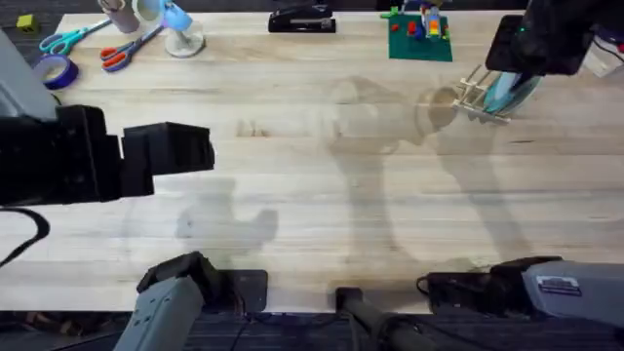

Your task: Pick up the plates from the table one by one and place each into a slot on the dish rack.

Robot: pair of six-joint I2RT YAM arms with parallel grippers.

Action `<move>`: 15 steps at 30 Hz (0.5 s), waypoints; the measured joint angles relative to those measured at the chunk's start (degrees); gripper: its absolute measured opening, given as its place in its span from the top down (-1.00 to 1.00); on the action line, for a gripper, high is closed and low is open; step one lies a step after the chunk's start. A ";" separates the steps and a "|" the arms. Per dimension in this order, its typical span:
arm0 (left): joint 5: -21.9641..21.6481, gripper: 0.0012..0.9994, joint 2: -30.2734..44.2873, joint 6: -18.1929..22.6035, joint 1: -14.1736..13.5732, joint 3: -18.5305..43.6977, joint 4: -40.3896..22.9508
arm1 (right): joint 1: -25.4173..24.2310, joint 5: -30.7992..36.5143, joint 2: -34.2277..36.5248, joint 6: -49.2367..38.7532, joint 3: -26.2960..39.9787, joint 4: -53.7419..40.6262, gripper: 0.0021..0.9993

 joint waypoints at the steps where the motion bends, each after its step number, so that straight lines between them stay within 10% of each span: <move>1: 0.01 -0.99 0.00 0.00 0.00 0.00 -0.01 | -0.20 -0.02 0.39 -0.20 0.00 0.35 0.95; 15: 0.01 -0.99 0.00 0.00 0.00 0.00 0.01 | -2.45 -0.87 2.79 -3.15 -0.04 5.93 0.95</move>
